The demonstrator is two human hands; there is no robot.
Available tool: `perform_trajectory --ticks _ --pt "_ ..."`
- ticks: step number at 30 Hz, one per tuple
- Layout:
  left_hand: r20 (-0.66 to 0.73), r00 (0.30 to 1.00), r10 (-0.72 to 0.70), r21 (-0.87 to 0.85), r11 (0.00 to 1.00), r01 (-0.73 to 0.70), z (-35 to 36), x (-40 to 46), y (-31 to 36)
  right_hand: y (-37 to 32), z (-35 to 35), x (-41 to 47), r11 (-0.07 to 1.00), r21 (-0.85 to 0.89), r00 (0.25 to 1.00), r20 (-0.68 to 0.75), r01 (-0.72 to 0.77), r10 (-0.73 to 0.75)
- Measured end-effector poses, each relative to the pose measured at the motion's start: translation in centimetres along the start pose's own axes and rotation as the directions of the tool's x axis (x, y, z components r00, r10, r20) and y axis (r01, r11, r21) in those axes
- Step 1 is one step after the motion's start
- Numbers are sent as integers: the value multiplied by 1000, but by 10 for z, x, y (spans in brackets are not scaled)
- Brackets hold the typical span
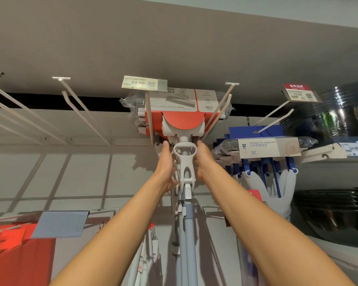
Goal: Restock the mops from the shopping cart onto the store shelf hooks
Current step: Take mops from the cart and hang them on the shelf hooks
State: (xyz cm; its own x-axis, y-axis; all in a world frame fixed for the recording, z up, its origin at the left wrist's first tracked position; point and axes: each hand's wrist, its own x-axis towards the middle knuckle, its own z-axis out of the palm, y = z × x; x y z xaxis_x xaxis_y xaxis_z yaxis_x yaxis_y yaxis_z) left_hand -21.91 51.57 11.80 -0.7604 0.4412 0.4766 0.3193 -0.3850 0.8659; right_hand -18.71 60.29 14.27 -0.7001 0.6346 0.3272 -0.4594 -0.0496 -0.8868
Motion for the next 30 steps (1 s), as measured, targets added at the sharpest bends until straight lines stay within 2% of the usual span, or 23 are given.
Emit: perform_trajectory --ticks 4,6,9,12,15,17,24,30 --pt "-33 985 171 69 983 -168 -12 -4 6 -2 -4 -25 991 -40 991 41 130 -128" --pt "-6 962 274 156 950 -270 -24 -8 7 1 -7 -39 958 -112 964 53 264 -260" --pt "47 885 463 330 829 -451 -44 -31 14 11 -8 -62 867 -162 882 78 471 -464" --pt "109 804 585 489 672 -556 -64 -60 17 21 -8 -92 794 -202 820 137 573 -556" --pt "150 768 622 637 533 -557 -85 -91 14 33 -12 -127 717 -267 763 157 644 -627" --pt "173 772 612 705 471 -531 -97 -110 11 39 -16 -150 659 -342 734 169 669 -657" --pt "187 809 557 872 285 -398 -127 -177 -1 74 -21 -216 519 -529 706 247 672 -663" --pt "229 802 552 912 167 -375 -145 -245 -13 102 -36 -267 428 -598 689 314 678 -653"
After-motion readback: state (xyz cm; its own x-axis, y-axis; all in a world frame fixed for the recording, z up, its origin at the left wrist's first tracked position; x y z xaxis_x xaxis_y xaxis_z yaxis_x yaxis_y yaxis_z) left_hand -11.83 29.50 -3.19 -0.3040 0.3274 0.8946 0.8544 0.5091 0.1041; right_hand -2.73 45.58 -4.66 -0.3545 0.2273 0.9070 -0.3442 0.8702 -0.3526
